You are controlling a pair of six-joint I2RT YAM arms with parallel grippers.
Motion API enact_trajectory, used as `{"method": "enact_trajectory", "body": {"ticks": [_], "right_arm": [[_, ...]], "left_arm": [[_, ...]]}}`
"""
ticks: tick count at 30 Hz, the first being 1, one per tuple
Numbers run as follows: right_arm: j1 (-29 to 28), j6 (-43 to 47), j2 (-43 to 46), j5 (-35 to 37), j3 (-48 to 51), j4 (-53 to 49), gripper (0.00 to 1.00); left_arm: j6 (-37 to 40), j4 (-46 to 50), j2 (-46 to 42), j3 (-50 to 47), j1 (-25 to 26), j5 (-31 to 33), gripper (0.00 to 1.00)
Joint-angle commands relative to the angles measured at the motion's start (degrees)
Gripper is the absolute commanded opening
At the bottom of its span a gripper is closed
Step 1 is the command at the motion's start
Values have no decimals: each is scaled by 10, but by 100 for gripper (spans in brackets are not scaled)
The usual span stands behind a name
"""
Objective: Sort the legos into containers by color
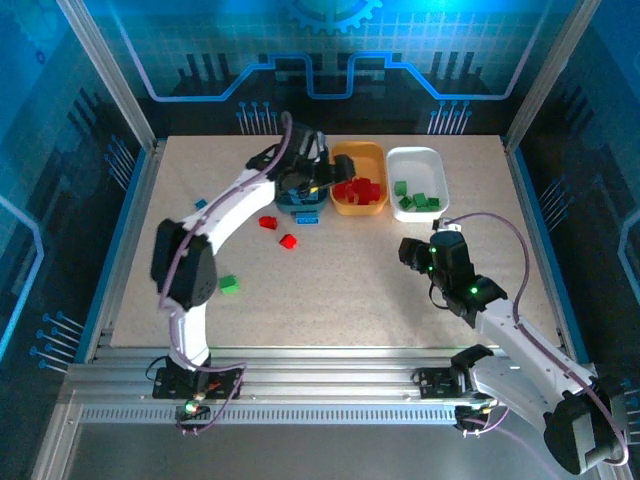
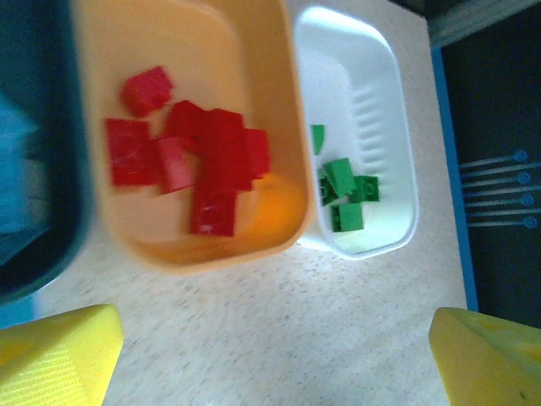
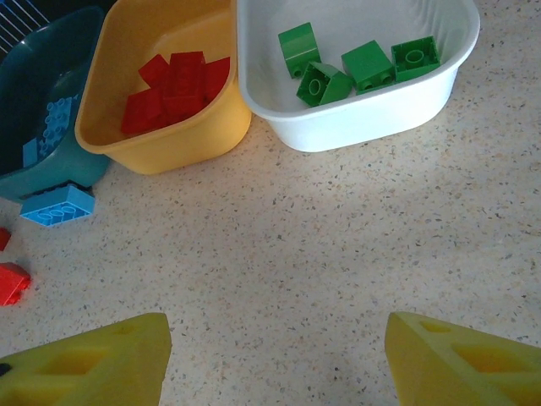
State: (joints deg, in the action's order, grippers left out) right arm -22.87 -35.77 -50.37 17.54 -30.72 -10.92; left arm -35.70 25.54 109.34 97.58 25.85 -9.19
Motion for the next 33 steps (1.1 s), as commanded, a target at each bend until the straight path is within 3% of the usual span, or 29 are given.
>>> {"method": "enact_trajectory", "body": {"ticks": [1, 5, 10, 15, 23, 25, 33], "right_arm": [[-9, 0, 5, -4, 7, 18, 69], [-11, -1, 1, -8, 6, 20, 69], [-14, 0, 0, -2, 6, 20, 69], [-15, 2, 0, 1, 6, 19, 69], [-16, 3, 1, -2, 5, 19, 69], [-15, 2, -1, -4, 5, 20, 69], [-15, 1, 0, -6, 5, 20, 69]], "left_arm": [[-52, 63, -52, -99, -22, 106, 95], [-114, 72, -80, -210, -24, 132, 94], [-218, 51, -68, -284, -28, 140, 87], [-265, 79, -14, -254, -30, 167, 84], [-278, 78, 51, -205, -31, 169, 81], [-279, 80, 60, -199, -32, 170, 76], [-264, 76, 75, -187, -35, 162, 36]]}}
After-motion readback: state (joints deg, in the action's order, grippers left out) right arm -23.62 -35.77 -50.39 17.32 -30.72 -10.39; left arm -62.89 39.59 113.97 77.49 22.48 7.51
